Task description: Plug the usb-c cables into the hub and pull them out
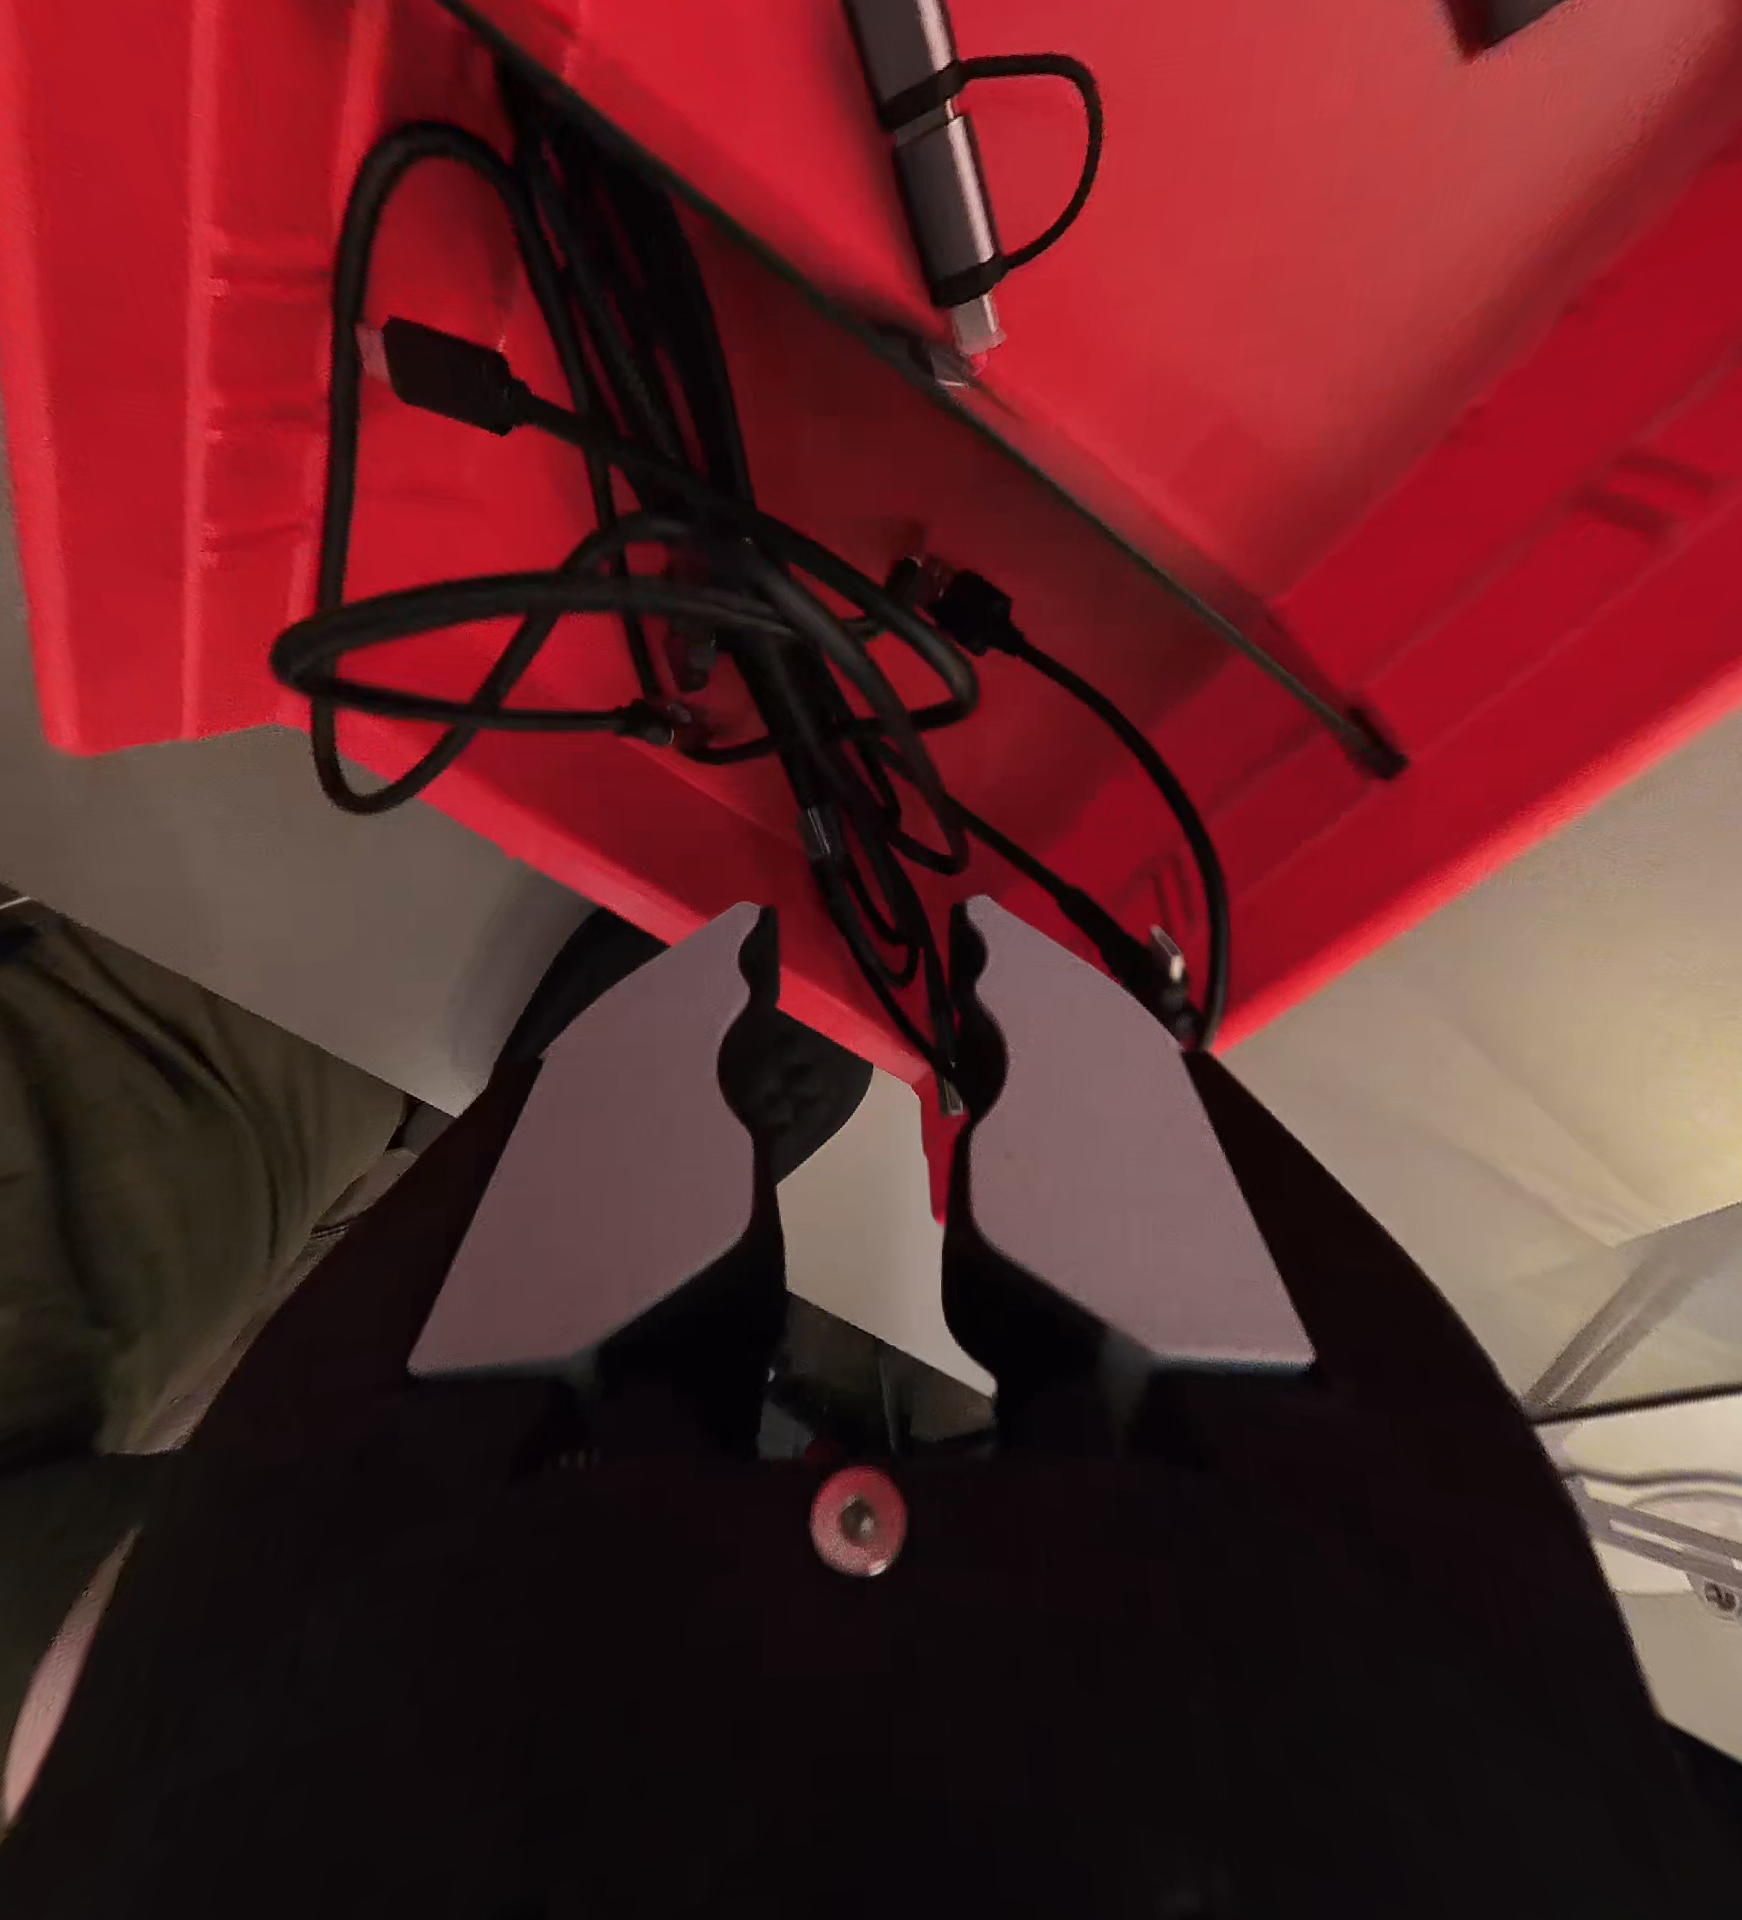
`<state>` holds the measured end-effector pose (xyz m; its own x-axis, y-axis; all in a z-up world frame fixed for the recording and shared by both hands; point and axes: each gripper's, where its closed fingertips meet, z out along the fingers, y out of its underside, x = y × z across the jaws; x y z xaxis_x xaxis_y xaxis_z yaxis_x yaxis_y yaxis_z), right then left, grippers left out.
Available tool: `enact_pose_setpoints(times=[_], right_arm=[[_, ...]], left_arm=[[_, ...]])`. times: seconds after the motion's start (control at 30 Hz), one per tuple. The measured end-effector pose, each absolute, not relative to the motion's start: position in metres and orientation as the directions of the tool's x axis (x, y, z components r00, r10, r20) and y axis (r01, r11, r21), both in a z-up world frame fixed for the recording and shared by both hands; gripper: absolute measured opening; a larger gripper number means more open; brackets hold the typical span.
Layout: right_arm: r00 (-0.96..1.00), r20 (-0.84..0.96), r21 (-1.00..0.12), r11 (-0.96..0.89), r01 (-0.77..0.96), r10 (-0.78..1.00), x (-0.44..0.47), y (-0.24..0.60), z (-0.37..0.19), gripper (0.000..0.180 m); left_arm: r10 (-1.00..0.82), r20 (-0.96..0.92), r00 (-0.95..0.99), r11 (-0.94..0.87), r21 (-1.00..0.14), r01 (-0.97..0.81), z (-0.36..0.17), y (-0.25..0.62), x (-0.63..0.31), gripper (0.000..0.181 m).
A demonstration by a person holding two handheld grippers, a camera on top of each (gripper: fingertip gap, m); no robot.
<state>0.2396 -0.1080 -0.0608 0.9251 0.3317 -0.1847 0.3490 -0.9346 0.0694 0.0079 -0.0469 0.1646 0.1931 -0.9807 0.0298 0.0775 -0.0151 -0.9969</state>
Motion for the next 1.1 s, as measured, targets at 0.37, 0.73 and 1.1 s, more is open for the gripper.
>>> enact_pose_setpoints(times=[0.37, 0.73, 1.1], right_arm=[[0.658, 0.106, -0.896, -0.216, 0.389, 0.746, 0.144, -0.07, 0.132, 0.042], [0.367, 0.5, -0.848, 0.36, 0.388, 0.784, 0.061, -0.106, 0.124, 0.056], [0.343, 0.378, -0.876, 0.212, 0.433, 0.86, 0.064, -0.096, 0.097, 0.04]], left_arm=[[-0.993, -0.112, 0.048, 0.103, -0.981, -0.165, 0.128, -0.071, 0.036, 0.025], [-0.954, -0.281, -0.103, 0.299, -0.892, -0.339, 0.096, -0.098, 0.05, 0.026], [-0.945, -0.294, -0.143, 0.327, -0.86, -0.392, 0.083, -0.101, 0.058, 0.026]])
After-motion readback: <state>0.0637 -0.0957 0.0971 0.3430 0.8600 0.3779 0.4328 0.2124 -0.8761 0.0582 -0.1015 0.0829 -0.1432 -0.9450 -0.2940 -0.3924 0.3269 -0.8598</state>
